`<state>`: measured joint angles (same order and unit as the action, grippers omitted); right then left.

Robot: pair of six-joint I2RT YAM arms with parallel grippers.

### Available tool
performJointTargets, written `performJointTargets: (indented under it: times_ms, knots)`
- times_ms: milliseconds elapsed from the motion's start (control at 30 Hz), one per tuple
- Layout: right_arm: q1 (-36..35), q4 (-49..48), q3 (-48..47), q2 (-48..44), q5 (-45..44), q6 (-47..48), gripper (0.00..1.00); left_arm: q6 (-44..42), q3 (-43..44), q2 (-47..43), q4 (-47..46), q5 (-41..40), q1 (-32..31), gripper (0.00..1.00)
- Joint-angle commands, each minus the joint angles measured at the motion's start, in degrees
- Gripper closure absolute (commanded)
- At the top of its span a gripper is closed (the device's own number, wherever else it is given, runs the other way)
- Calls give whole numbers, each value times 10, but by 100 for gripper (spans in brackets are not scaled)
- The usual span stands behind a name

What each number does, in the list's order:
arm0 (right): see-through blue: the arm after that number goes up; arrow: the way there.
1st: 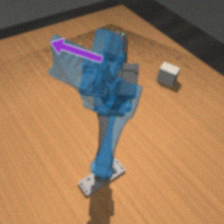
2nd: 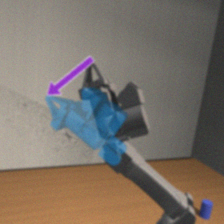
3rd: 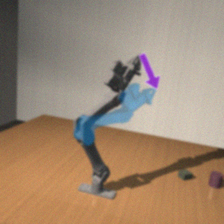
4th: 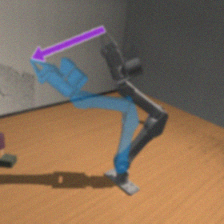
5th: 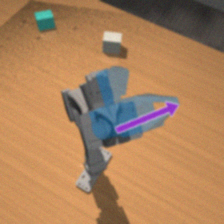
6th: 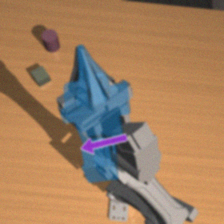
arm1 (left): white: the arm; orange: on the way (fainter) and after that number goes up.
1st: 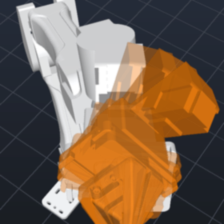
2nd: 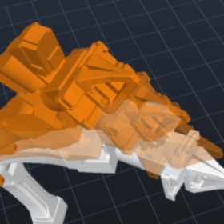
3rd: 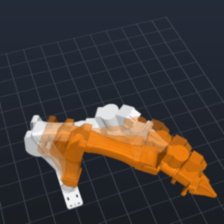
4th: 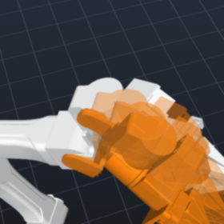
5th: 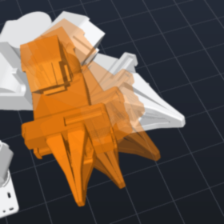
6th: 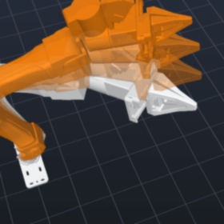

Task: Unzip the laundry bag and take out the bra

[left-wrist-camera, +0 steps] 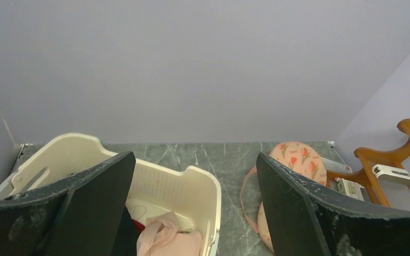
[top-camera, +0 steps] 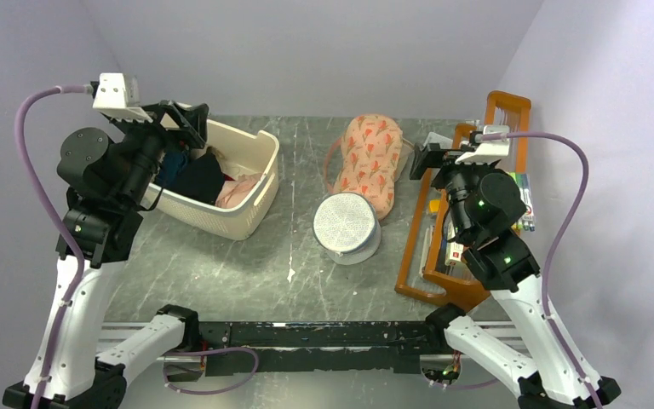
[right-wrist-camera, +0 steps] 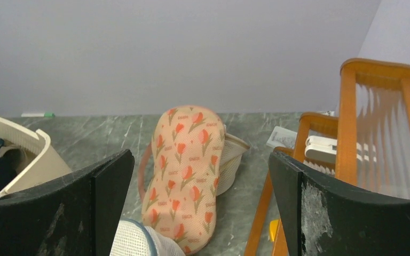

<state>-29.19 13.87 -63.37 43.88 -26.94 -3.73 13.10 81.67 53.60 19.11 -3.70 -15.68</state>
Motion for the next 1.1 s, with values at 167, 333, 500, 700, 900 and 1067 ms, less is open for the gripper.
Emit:
performJointTargets:
  times_ms: [167, 333, 500, 700, 900, 1067]
  knots:
    - [33, -58, 66, -4, 80, -13, 0, 42, -85, -32, -19, 77, 61, 4]
    - [45, -61, 102, -16, 76, -59, 0, 65, -134, -36, -35, 131, 88, 4]
    - [53, -34, 111, -14, 140, -106, 0, 101, -186, -28, -71, 211, 107, 4]
    - [59, -85, 146, -8, 222, -137, 0, 157, -235, 3, -119, 318, 112, 4]
    - [61, -138, 171, 32, 328, -149, 0, 171, -252, 58, -113, 370, 39, 4]
    - [62, -164, 176, 91, 417, -152, 0, 162, -268, 88, -101, 343, -61, 4]
